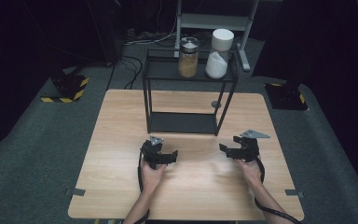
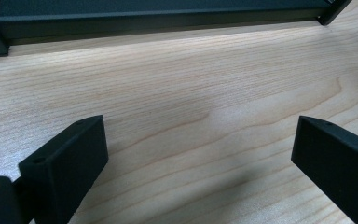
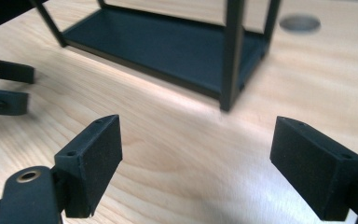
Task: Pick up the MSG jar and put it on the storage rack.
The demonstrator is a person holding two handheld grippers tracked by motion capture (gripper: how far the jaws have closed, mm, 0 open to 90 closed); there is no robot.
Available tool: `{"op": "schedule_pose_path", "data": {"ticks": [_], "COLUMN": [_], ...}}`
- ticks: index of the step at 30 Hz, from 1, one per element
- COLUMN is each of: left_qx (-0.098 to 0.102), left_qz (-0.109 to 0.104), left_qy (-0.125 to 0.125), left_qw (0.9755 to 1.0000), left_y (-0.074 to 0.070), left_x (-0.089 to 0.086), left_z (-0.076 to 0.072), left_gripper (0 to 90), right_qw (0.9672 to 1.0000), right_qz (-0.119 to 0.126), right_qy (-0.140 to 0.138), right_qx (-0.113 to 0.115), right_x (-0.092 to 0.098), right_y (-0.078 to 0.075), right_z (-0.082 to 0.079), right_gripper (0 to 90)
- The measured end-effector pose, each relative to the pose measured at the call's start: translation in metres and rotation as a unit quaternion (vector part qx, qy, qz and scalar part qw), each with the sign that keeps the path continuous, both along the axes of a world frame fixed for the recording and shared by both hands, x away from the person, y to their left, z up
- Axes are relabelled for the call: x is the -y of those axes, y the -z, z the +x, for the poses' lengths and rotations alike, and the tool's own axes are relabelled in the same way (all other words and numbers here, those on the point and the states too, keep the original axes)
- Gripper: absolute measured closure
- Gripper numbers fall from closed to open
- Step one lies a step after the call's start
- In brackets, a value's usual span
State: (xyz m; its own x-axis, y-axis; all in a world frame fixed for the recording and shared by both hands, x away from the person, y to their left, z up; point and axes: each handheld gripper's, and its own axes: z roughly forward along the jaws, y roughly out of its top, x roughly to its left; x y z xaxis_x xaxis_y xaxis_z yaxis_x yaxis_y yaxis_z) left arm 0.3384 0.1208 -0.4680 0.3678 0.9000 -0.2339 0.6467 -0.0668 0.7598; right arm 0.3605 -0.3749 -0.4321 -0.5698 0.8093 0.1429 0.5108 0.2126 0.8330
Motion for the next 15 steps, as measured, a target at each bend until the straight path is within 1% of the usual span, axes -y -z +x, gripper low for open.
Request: {"op": "schedule_pose_path", "data": {"ticks": [1, 2, 4, 7, 8, 12, 15], "left_qx": [0.0, 0.0, 0.0, 0.0, 0.0, 0.0, 0.0], "left_qz": [-0.001, -0.001, 0.0, 0.0, 0.0, 0.002, 0.001], "left_qy": [0.001, 0.001, 0.001, 0.001, 0.001, 0.001, 0.001], "left_qw": [1.0, 1.0, 1.0, 1.0, 1.0, 1.0, 1.0], "left_y": [0.0, 0.0, 0.0, 0.0, 0.0, 0.0, 0.0], "left_x": [0.0, 0.0, 0.0, 0.0, 0.0, 0.001, 0.001], "left_z": [0.0, 0.0, 0.0, 0.0, 0.0, 0.001, 0.001], "left_gripper": [3.5, 3.5, 3.4, 3.3, 3.3, 3.1, 3.0], "right_qw": [1.0, 1.0, 0.9998, 0.9995, 0.9995, 0.999, 0.9989], "right_qz": [0.001, 0.001, 0.005, 0.012, 0.012, 0.021, 0.023], "right_qy": [0.005, 0.005, 0.017, 0.025, 0.025, 0.035, 0.038], "right_qx": [-0.003, -0.003, -0.01, -0.015, -0.015, -0.017, -0.017], "right_x": [0.0, 0.0, 0.003, 0.005, 0.005, 0.009, 0.009], "right_y": [0.005, 0.005, 0.016, 0.024, 0.024, 0.033, 0.035], "right_z": [-0.001, -0.001, -0.003, -0.004, -0.004, -0.006, -0.007], "right_gripper": [15.5, 15.5, 15.4, 15.2, 15.2, 14.9, 14.8]}}
